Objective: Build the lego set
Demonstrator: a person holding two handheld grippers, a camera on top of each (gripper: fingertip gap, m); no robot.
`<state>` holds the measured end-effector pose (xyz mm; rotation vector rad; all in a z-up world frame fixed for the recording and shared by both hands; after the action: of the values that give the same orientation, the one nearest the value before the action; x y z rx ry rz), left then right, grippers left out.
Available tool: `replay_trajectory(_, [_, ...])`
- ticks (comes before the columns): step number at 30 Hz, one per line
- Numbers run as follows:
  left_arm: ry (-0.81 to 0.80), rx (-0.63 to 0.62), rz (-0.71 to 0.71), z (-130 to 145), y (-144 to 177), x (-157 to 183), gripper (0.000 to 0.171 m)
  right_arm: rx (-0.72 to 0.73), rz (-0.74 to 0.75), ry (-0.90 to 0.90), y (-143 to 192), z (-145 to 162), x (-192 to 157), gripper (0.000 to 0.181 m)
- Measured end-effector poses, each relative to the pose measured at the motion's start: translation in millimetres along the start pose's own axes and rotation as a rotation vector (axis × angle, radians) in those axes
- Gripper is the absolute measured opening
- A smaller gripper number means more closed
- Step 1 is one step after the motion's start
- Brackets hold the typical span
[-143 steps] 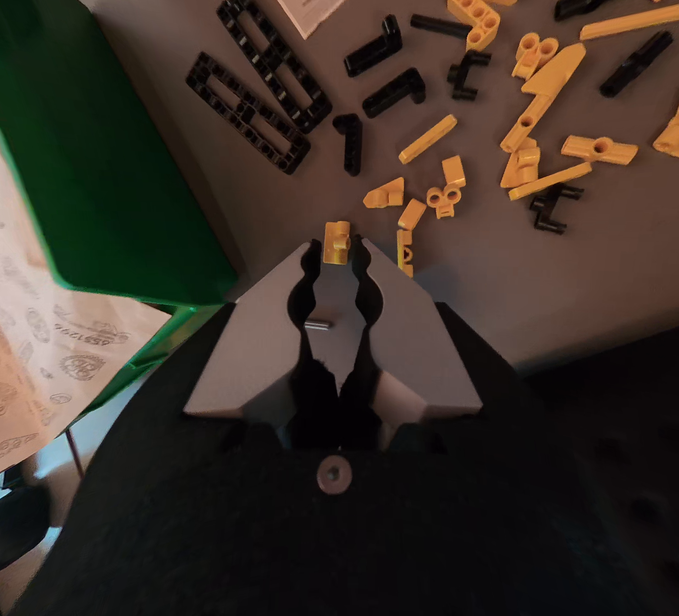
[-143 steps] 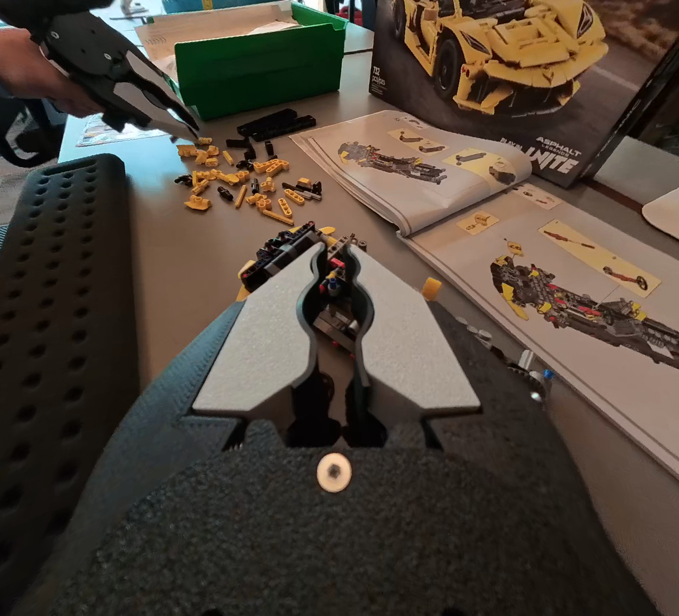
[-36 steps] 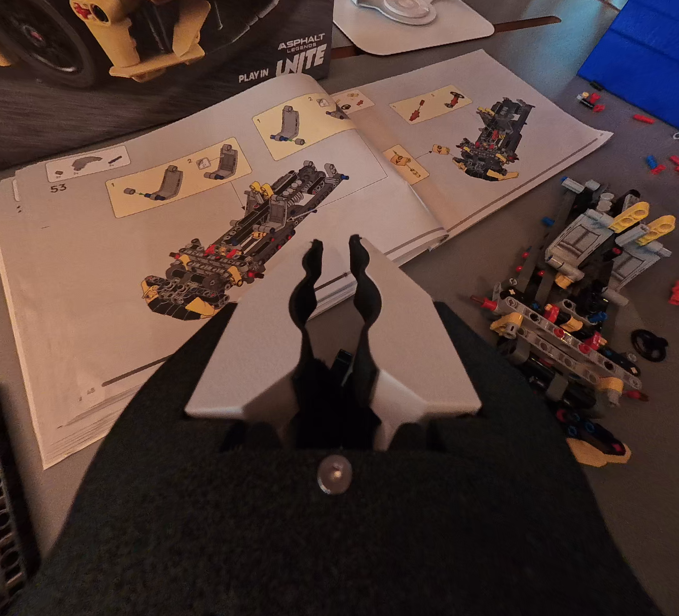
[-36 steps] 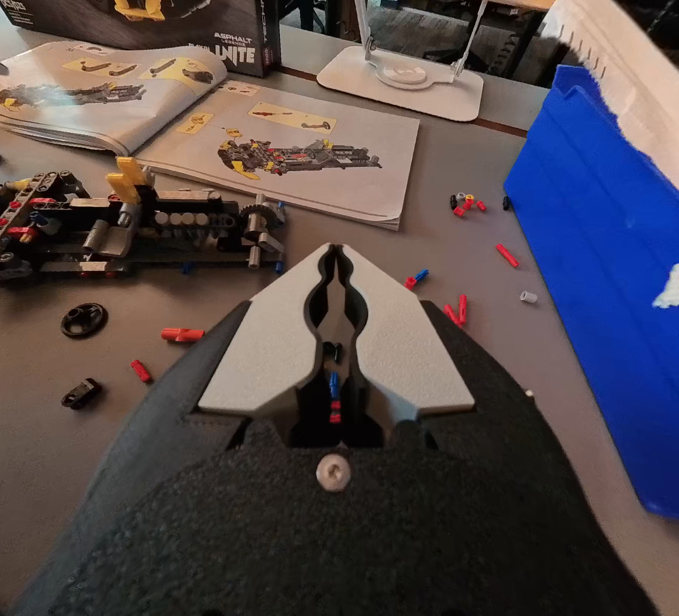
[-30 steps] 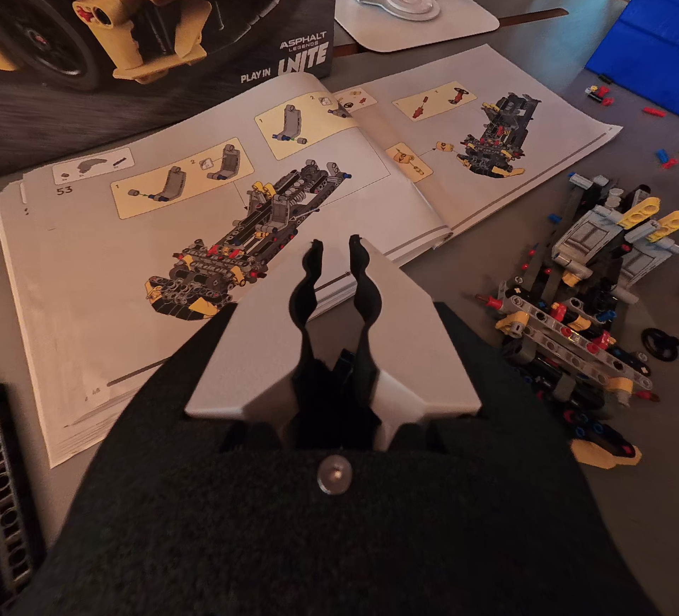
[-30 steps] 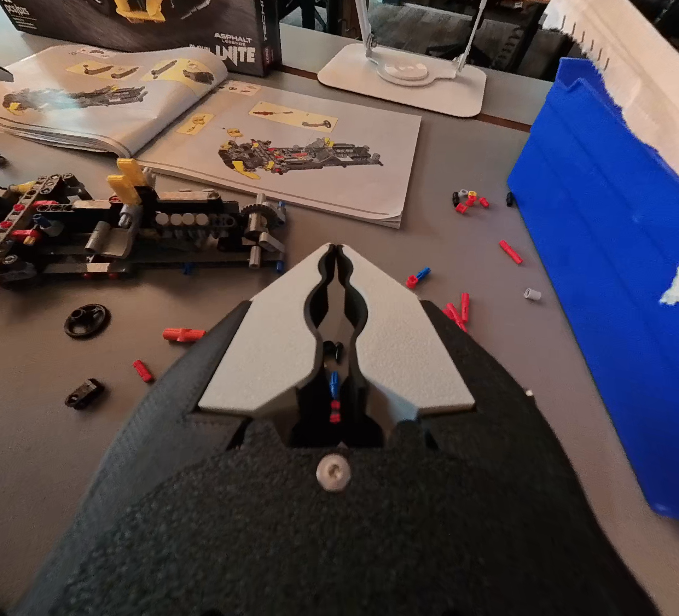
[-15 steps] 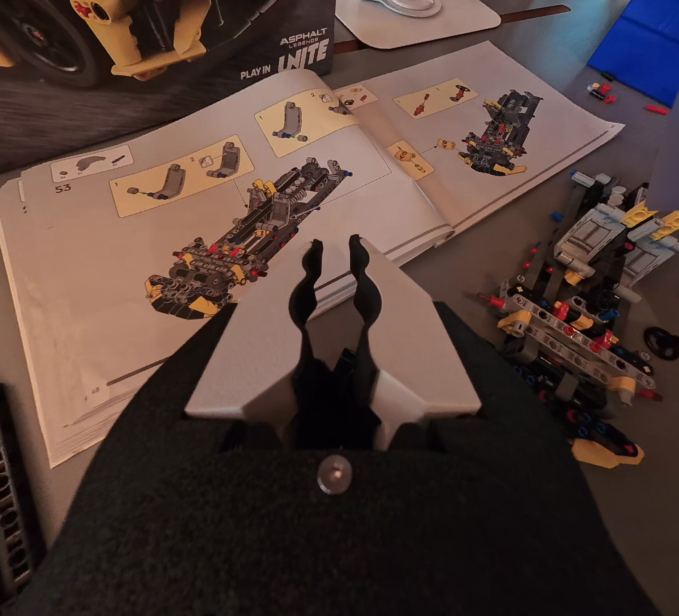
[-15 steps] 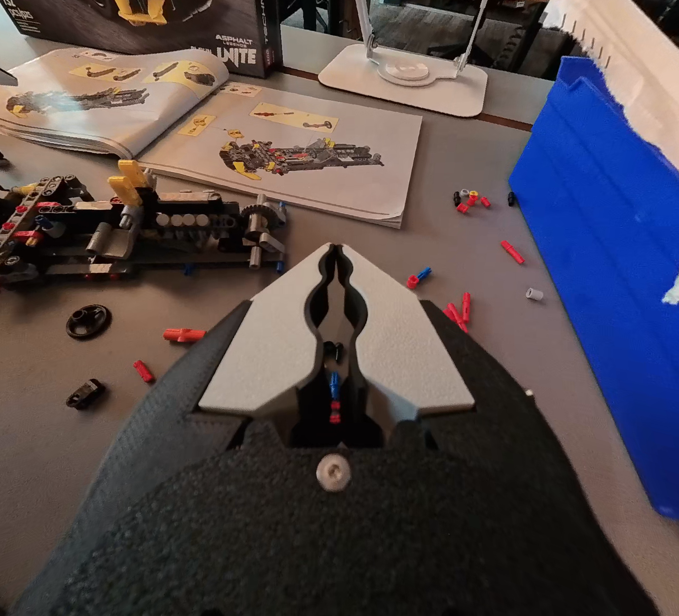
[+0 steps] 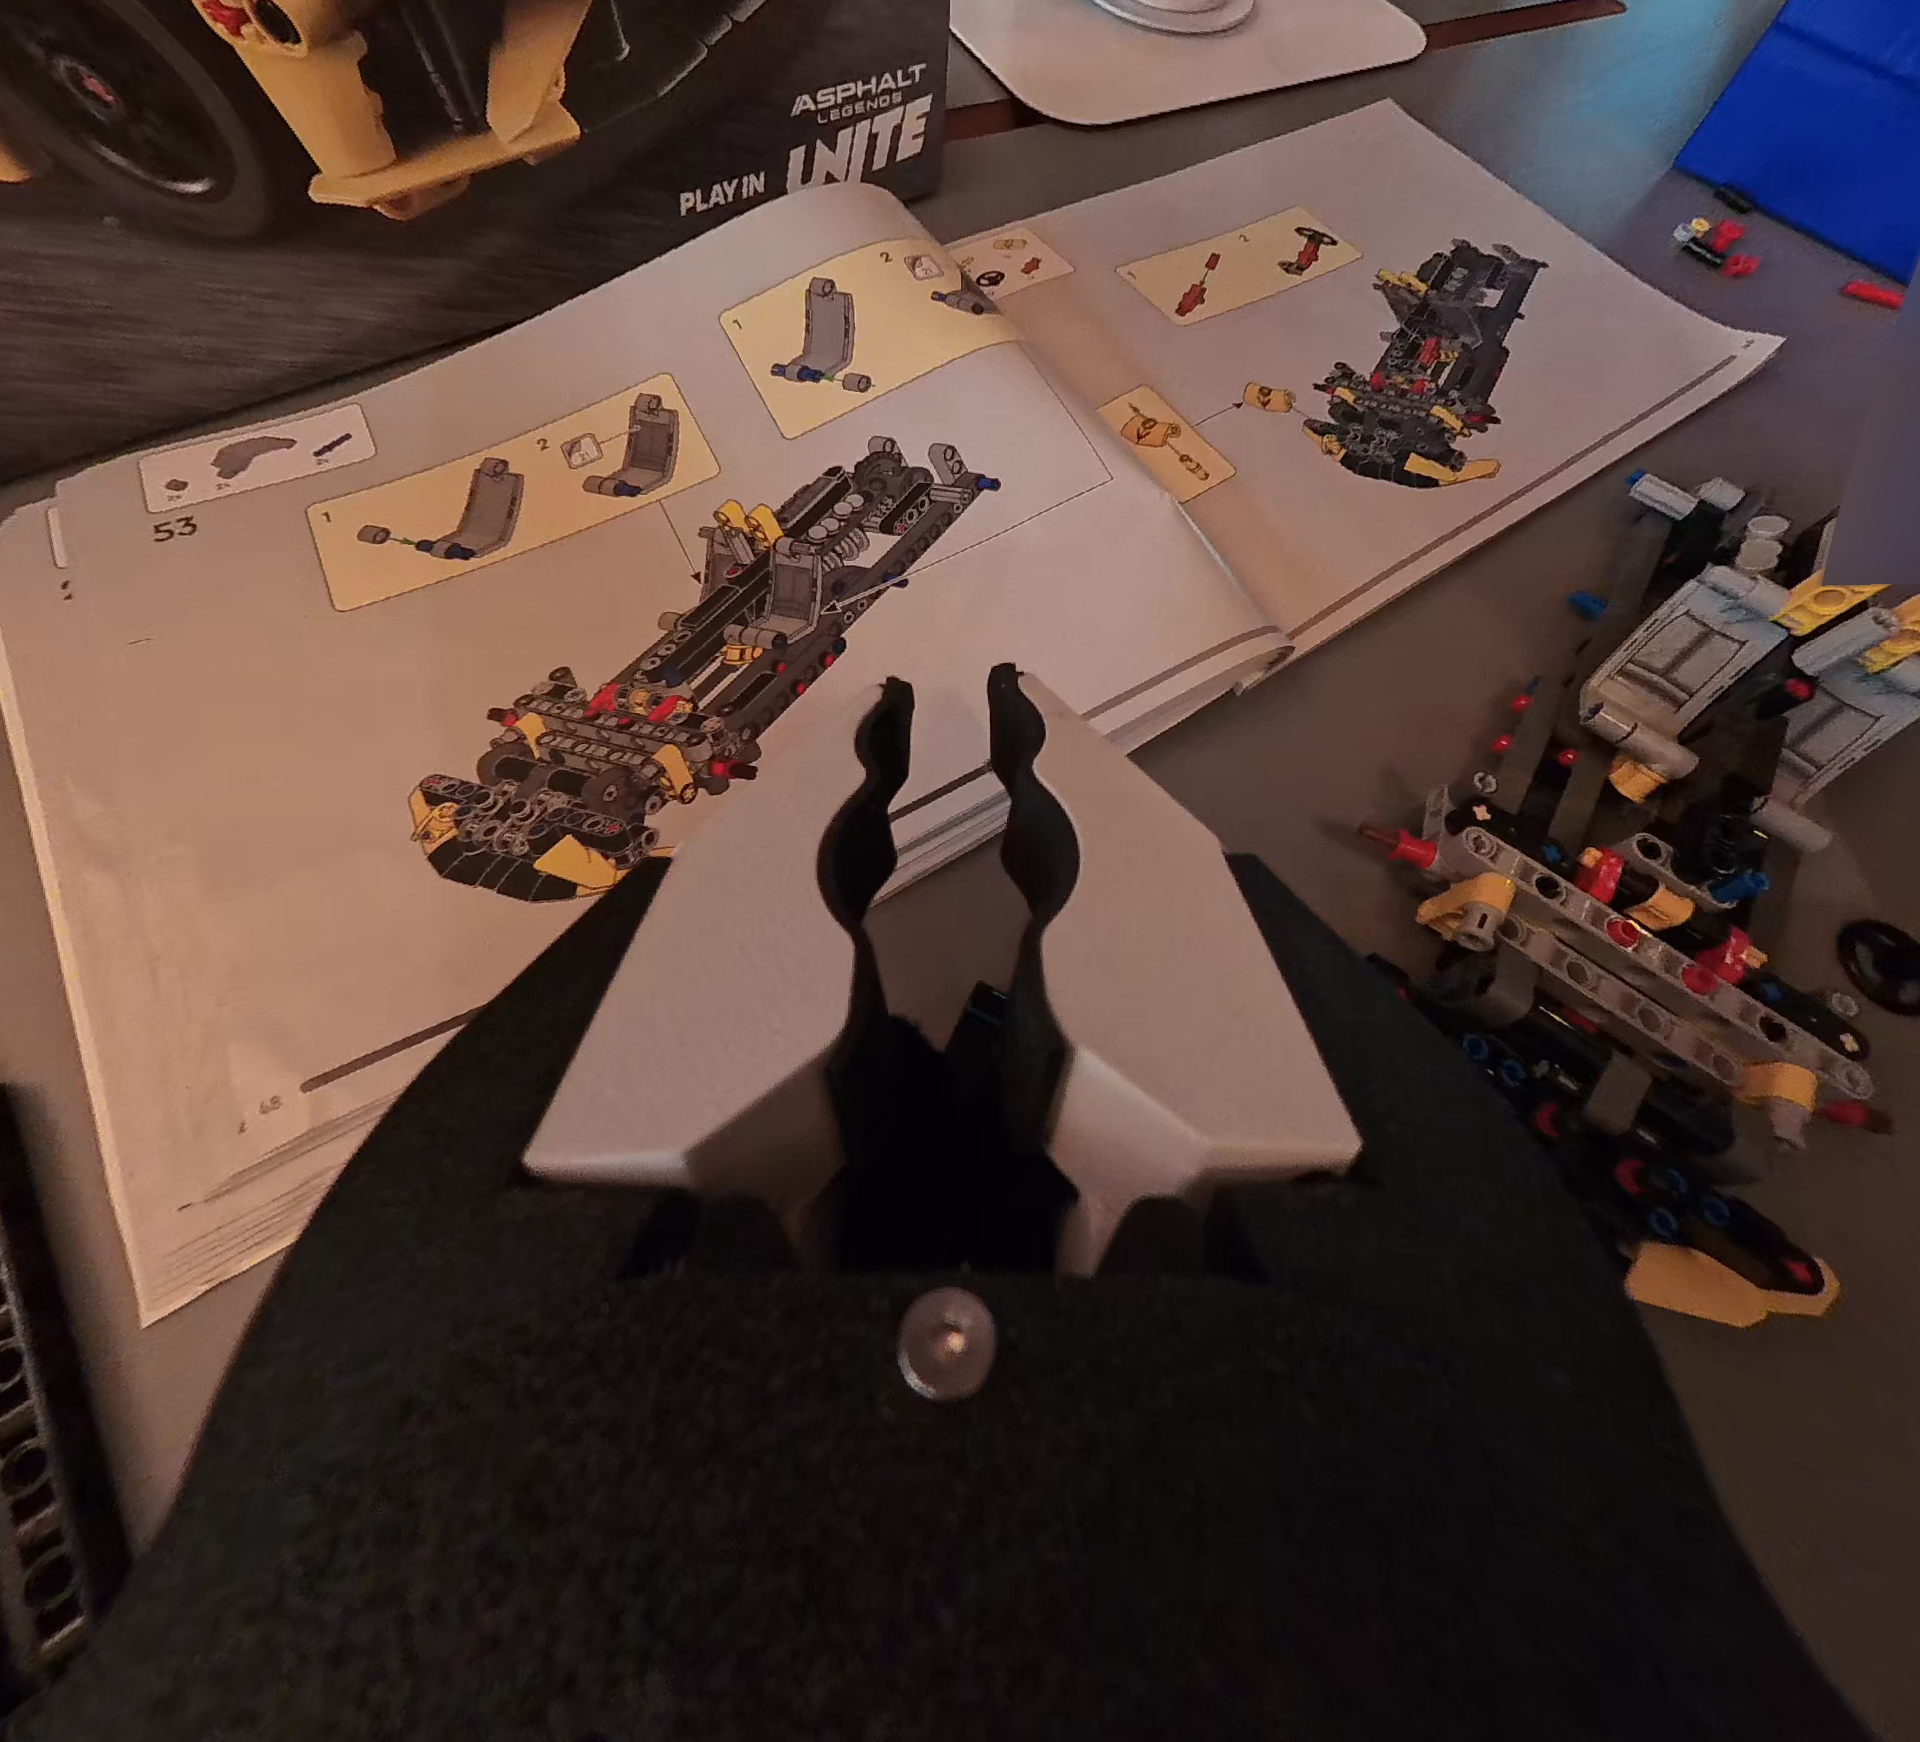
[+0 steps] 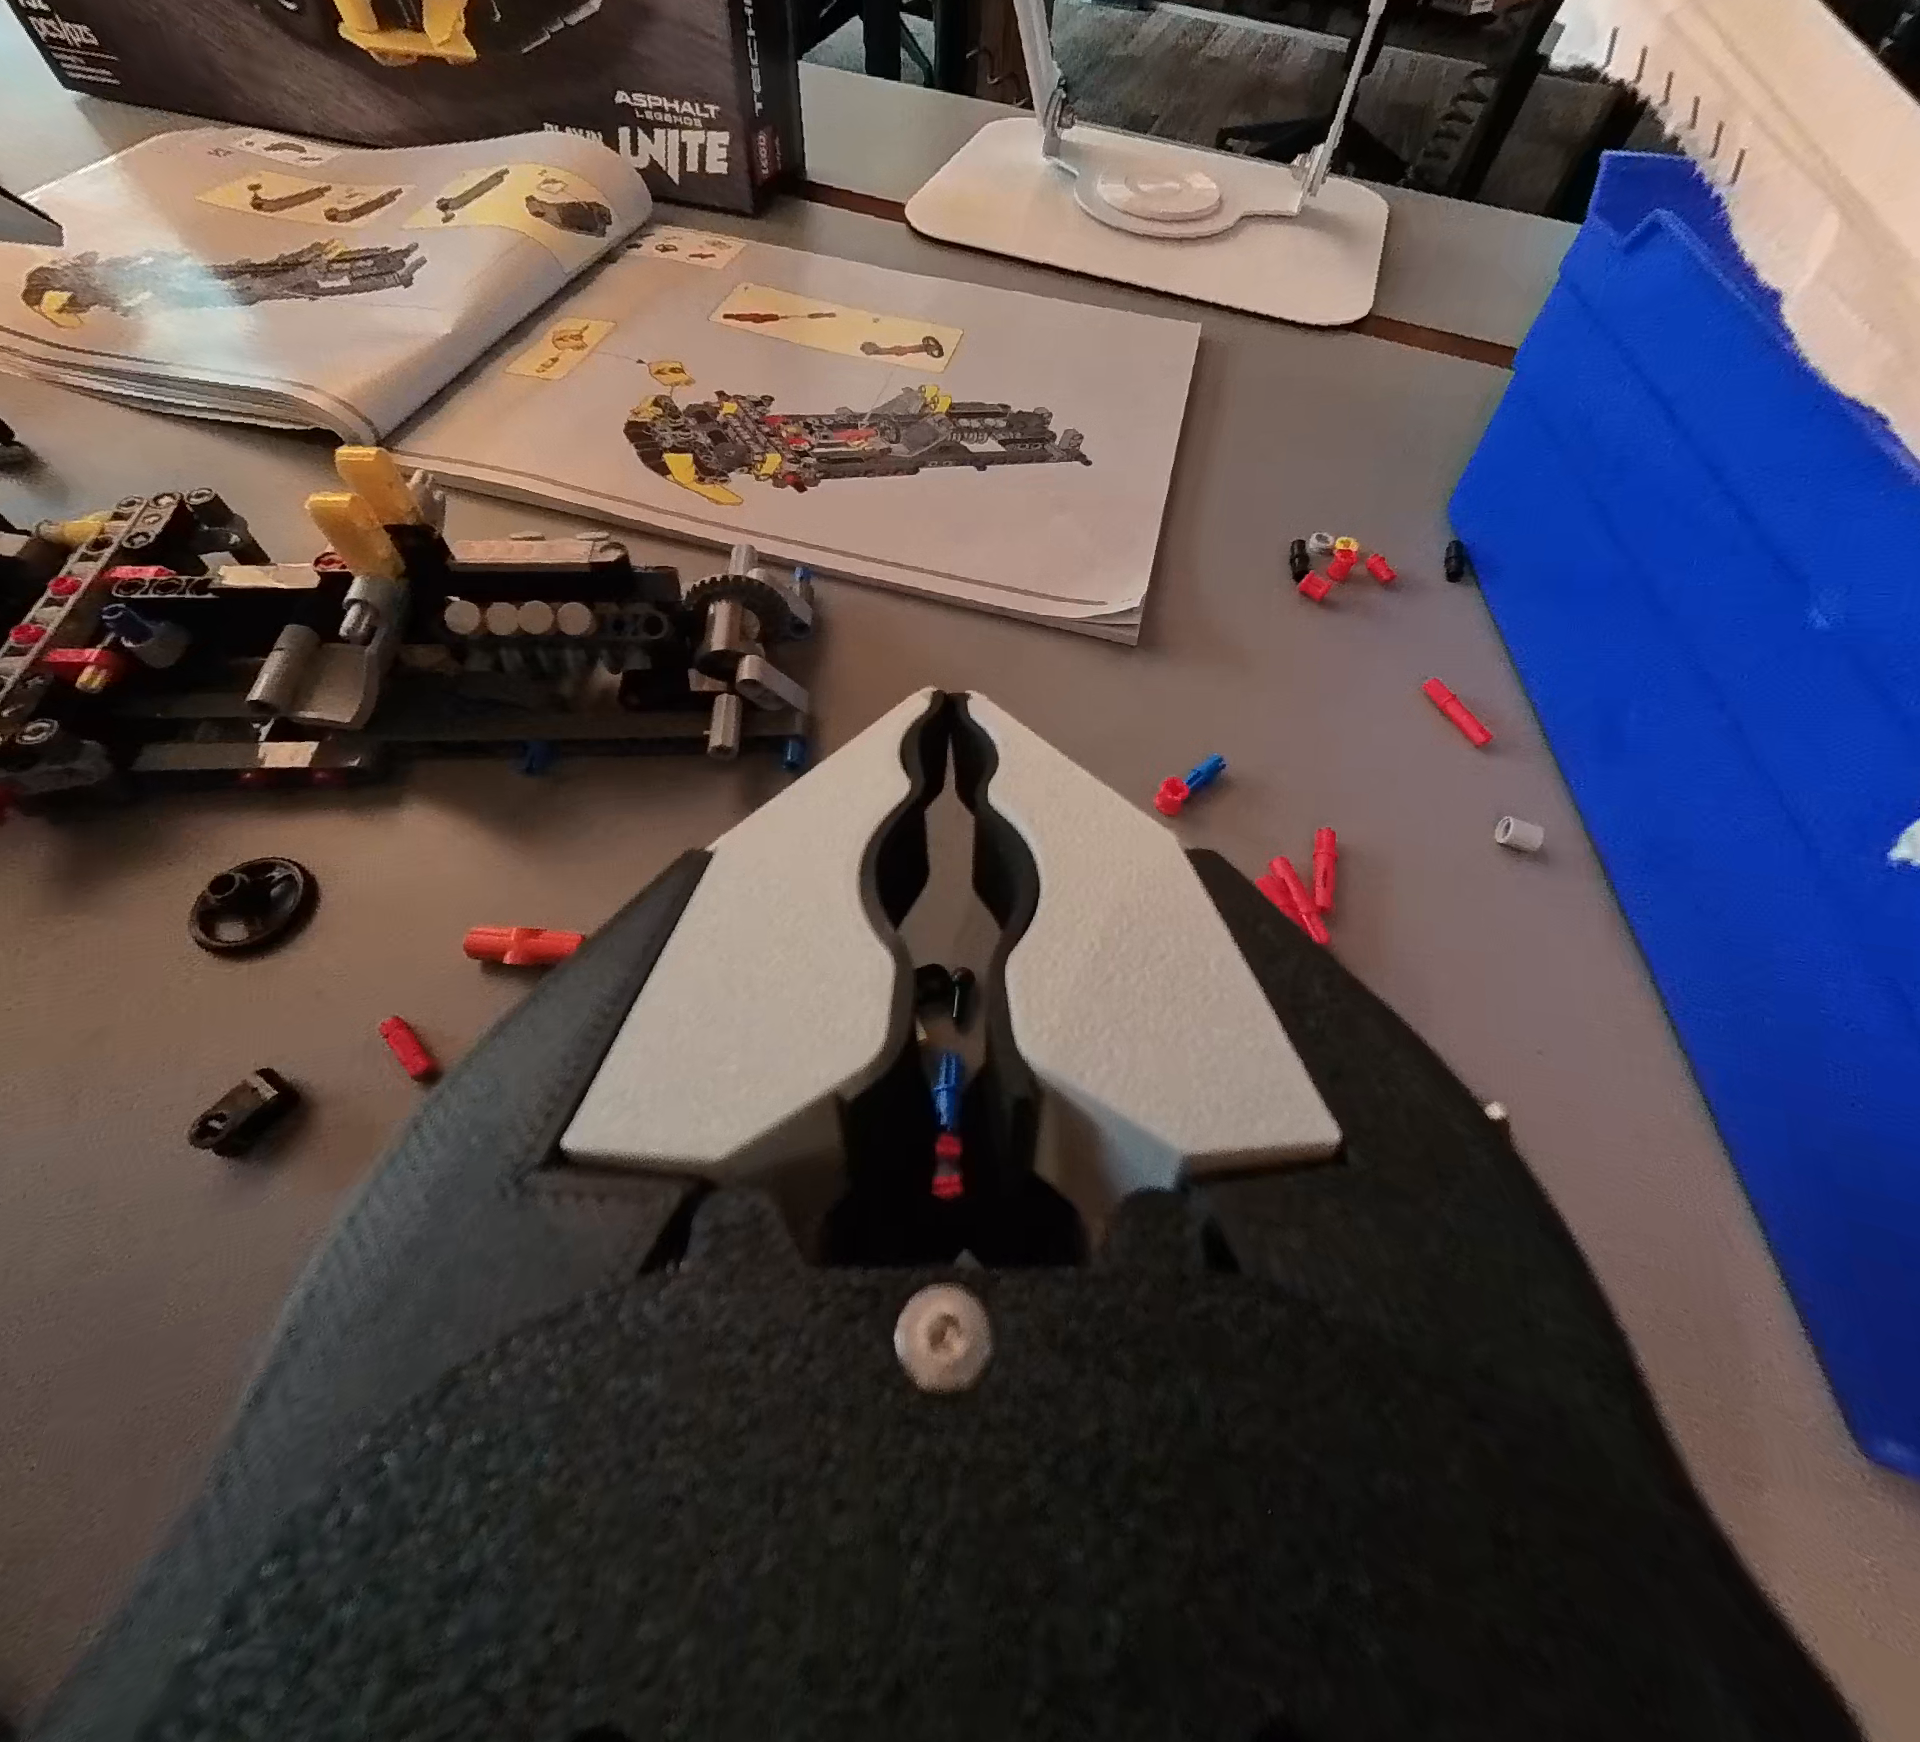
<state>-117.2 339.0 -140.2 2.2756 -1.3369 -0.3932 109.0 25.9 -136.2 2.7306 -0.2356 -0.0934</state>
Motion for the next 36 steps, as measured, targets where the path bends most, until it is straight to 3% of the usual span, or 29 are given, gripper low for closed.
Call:
replay_trajectory(19, [-0.025,0.002,-0.003,0.1,0.4,1.3,0.012,-0.003,-0.005,-0.005,-0.5,0.6,0.0,0.0])
replay_trajectory(24, [-0.081,0.067,0.054,-5.5,6.1,11.2,0.013,0.0,-0.024,-0.003,-1.1,0.6,-1.6,0.0])
replay_trajectory(26, [-0.116,0.111,0.087,-9.9,11.2,18.9,0.013,0.015,-0.075,-0.007,-2.4,-0.4,-6.4,0.002])
replay_trajectory(28, [-0.147,0.163,0.143,-14.5,18.8,30.2,0.014,0.079,-0.327,-0.026,-3.5,-6.4,-29.8,0.024])
replay_trajectory(30, [-0.172,0.229,0.203,-19.4,28.5,42.9,0.013,0.138,-0.498,-0.029,3.8,-14.8,-47.3,0.022])
replay_trajectory(33, [-0.212,0.296,0.264,-23.0,39.1,59.5,0.014,0.192,-0.475,0.058,16.8,-19.1,-49.5,0.021])
replay_trajectory(36, [-0.223,0.321,0.3,-22.8,43.6,70.4,0.013,0.079,-0.515,0.068,23.5,-9.0,-51.9,0.016])
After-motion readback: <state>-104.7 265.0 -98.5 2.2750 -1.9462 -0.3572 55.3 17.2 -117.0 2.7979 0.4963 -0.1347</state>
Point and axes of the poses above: each gripper's, where its closed fingertips meet, y back along the fingers, z out of its underside, x = y × z across the jaws, the point moved 7 cm from there along y, back along the fingers, and after that the axes turned 12 degrees about -z, right-handed, at the moved point
